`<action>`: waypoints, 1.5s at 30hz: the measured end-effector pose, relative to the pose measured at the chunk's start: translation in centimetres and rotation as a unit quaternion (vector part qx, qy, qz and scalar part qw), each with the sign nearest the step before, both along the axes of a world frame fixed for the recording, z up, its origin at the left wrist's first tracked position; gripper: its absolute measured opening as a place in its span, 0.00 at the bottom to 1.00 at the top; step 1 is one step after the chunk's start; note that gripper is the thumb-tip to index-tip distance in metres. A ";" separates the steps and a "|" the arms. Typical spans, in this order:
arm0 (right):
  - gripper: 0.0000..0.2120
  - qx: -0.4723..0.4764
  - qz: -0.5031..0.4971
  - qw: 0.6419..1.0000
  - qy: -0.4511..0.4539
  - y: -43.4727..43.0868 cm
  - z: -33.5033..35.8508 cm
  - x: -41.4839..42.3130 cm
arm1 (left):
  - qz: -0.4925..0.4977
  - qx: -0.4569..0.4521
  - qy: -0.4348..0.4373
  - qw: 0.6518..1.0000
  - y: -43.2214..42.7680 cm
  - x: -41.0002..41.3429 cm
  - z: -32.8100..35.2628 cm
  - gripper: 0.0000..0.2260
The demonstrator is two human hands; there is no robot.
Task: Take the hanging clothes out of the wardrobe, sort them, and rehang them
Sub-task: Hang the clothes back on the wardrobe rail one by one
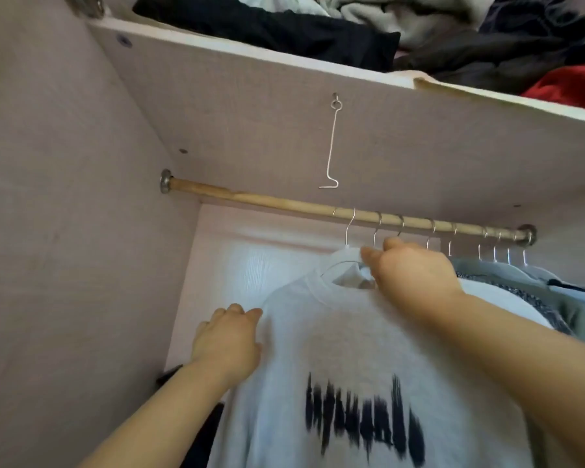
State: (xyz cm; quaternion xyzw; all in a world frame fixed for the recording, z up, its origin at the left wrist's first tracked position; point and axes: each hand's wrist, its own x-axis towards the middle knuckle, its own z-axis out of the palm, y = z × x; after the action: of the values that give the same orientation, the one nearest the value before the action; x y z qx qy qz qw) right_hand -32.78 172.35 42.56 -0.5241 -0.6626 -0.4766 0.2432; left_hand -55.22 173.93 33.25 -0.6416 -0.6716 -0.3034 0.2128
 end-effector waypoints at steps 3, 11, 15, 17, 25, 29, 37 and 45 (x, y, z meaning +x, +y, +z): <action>0.16 0.005 -0.024 1.000 0.006 2.7 2.2 -1.0 | 0.001 0.000 0.008 1.000 2.9 -1.2 0.5 0.22; 0.17 -0.015 -0.088 0.995 0.043 8.0 4.5 -4.0 | -0.024 -0.023 0.020 0.999 8.6 -2.6 -0.9 0.22; 0.18 -0.035 -0.112 0.992 0.048 9.6 2.4 -4.6 | -0.026 -0.048 0.023 0.998 10.5 -2.7 -2.2 0.23; 0.18 -0.019 -0.114 0.992 0.052 9.8 1.7 -4.4 | -0.033 -0.061 0.025 0.997 11.1 -2.4 -2.9 0.23; 0.20 0.020 -0.087 0.995 -0.035 8.7 -3.3 -3.3 | -0.073 -0.104 0.013 0.992 10.3 0.2 -5.6 0.23; 0.23 -0.064 -0.025 0.996 -0.049 6.8 -9.2 -2.4 | -0.081 -0.124 0.014 0.989 7.3 2.0 -7.2 0.24; 0.25 -0.230 0.047 0.971 -0.056 -3.4 -25.1 2.0 | -0.051 -0.189 0.033 0.980 -3.6 6.8 -13.8 0.25; 0.27 -0.284 0.062 0.957 0.025 -16.2 -37.9 11.1 | -0.061 -0.299 0.065 0.950 -16.5 12.1 -22.9 0.24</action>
State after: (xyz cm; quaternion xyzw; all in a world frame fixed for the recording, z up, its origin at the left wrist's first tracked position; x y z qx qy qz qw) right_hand -21.66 156.13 4.64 -0.5417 -0.7952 -0.2394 0.1300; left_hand -43.13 157.44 10.36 -0.7337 -0.6759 -0.0591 0.0357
